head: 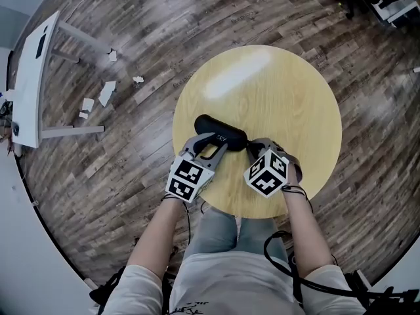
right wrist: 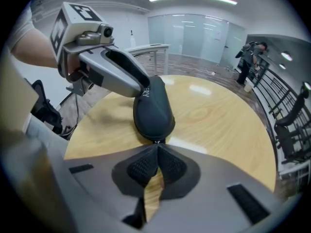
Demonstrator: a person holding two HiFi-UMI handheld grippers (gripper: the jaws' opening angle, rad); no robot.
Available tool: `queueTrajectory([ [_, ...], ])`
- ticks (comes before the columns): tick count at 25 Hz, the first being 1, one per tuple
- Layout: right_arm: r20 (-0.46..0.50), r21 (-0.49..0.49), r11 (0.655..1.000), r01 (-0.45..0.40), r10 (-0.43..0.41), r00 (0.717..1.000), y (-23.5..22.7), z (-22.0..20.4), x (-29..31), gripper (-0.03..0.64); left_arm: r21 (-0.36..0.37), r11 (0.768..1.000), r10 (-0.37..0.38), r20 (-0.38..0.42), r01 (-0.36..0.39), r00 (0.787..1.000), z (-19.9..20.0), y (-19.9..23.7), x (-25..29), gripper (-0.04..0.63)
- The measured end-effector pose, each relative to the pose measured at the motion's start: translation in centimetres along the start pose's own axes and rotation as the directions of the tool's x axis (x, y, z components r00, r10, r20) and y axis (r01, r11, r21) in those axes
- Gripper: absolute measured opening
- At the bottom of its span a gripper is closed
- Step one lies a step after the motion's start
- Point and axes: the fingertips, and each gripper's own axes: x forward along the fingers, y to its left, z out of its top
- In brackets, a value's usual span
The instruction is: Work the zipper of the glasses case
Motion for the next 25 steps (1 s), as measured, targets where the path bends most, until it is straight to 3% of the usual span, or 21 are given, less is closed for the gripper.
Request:
queueTrajectory([
  [3,0.039,0.012,0.999,0.038,-0.038,0.999,-1.3,0.4,-0.3,0.001,0.053,0.999,-0.005,-0.009,0.005,1.0,0.3,0.0,-0.4,0.129],
  [6,0.036,-0.066,0.998,0.005,-0.002,0.999,-2.2,0.3,0.2,0.002,0.05,0.999,0.002,0.029,-0.003,1.0,1.7,1.6,-1.2,0.129],
  [10,0.044,-0.149,0.988,-0.045,0.052,0.998,-3.9,-0.1,0.1,0.002,0.126,0.989,-0.076,-0.044,0.081,0.996,1.7,2.0,0.2,0.13],
  [14,0.056,-0.172,0.984,-0.052,0.062,0.997,-4.4,0.1,-0.1,0.002,0.107,0.987,-0.108,-0.092,0.118,0.99,1.1,2.3,1.0,0.132],
  [25,0.081,-0.199,0.98,0.021,-0.004,0.997,-4.4,-0.3,0.1,0.002,0.117,0.988,-0.098,-0.062,0.104,0.993,1.3,2.4,1.1,0.132],
])
